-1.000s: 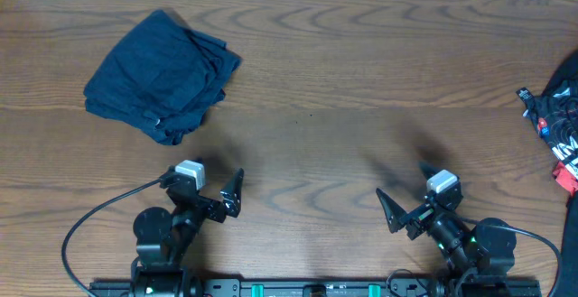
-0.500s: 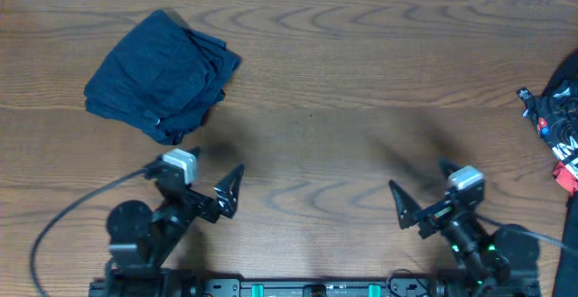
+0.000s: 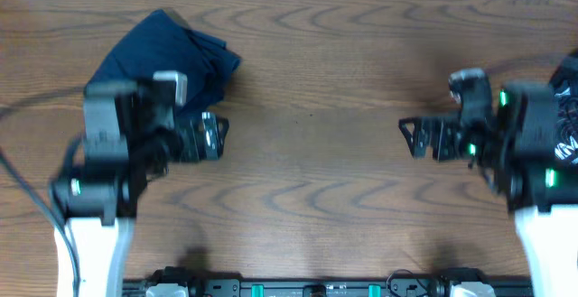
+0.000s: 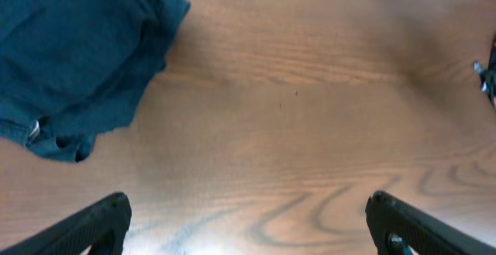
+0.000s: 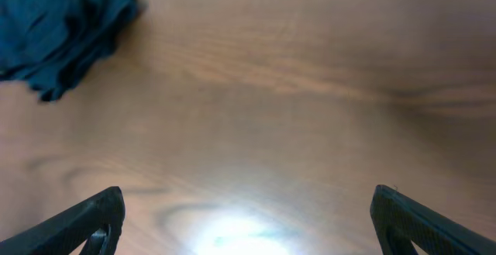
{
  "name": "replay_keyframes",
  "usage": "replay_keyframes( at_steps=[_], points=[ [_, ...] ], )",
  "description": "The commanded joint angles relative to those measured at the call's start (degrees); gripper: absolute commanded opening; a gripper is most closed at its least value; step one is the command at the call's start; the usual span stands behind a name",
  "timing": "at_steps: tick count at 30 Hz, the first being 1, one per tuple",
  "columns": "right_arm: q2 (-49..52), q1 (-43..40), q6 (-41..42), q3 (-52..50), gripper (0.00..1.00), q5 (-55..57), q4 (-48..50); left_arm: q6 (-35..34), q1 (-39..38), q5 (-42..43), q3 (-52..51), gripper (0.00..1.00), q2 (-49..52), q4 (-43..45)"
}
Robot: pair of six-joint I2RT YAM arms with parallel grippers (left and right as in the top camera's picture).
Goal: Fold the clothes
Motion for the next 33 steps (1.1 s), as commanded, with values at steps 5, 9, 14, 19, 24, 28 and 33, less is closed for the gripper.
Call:
replay_keyframes(
  at_steps=[5,9,14,19,24,28,33],
  points=[
    [18.49,-3.17,5.51,15.93,0.99,5.99,-3.26,1.38,-0.28,-0.33,11.43,0.98,9.51,-3.69],
    [28.17,-8.76,11.47,22.4,0.99,16.06,-3.54,1.44,-0.28,0.13,11.43,0.98,10.25,-3.61],
    [39.8,-18.1,14.75,30.08,0.99,22.27,-3.13,1.44,-0.28,0.11,11.43,0.98,10.25,-3.78],
    [48.83,-26.32,15.74,32.48,0.96,22.29,-1.36,1.46,-0.28,0.11,11.43,0.98,10.25,-3.72],
    [54.75,-31.82,15.72,32.48,0.88,22.27,2.97,1.44,-0.28,0.11,11.43,0.98,10.25,-3.74],
    [58.1,-34.75,15.74,32.48,0.85,21.79,5.25,1.46,-0.28,0.11,11.43,0.98,10.27,-3.74],
    [62.62,-35.65,15.69,32.46,0.79,21.81,6.16,1.44,-0.28,0.11,11.43,0.98,10.27,-3.72]
  ],
)
